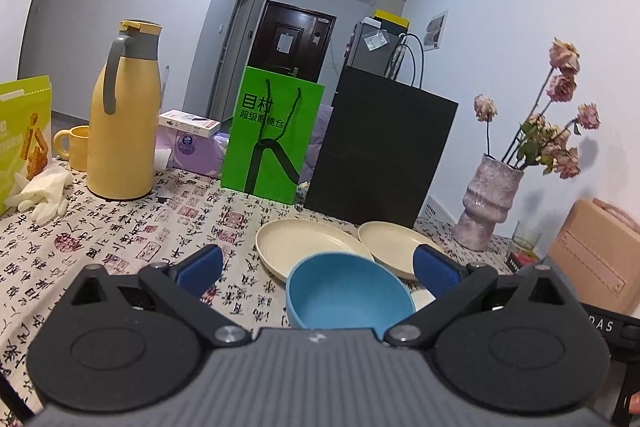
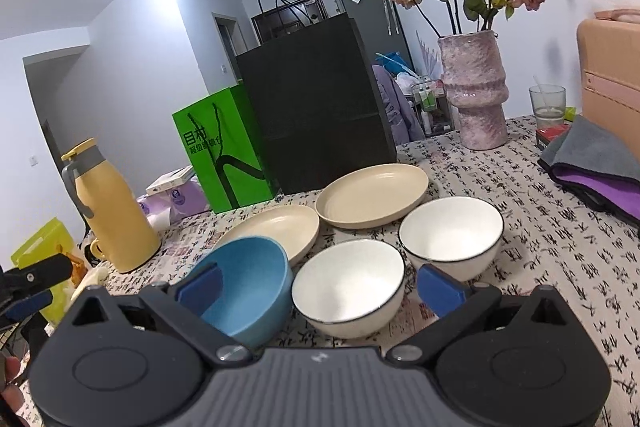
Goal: Organize plates and bowls
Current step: 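Move both grippers toward the cream plates beside the black bag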
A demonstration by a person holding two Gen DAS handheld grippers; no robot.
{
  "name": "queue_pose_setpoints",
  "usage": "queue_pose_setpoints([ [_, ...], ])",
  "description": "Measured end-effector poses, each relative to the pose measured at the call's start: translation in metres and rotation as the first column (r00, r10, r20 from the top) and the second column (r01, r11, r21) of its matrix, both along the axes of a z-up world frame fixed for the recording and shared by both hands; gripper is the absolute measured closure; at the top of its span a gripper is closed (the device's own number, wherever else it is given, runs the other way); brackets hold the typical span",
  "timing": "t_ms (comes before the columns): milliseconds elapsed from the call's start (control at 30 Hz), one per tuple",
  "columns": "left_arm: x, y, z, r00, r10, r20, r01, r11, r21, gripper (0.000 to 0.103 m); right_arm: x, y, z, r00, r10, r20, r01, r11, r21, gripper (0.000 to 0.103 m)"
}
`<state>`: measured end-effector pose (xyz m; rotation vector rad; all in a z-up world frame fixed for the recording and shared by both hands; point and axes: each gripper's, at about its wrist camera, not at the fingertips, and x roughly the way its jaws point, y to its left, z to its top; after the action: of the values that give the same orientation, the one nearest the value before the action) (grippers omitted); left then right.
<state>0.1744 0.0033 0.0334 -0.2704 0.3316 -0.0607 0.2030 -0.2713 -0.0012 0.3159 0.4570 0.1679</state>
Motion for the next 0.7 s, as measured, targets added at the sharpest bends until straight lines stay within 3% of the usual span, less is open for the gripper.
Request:
queue_pose_setpoints([
  [700,0.08,0.006,0.025,0.998,0.059,-0.02,-0.06,0.997,-0.053,0.0,0.07,0.01,0.017,0.999,-0.012,-0.038,0.013,1.0,0.02,0.0],
])
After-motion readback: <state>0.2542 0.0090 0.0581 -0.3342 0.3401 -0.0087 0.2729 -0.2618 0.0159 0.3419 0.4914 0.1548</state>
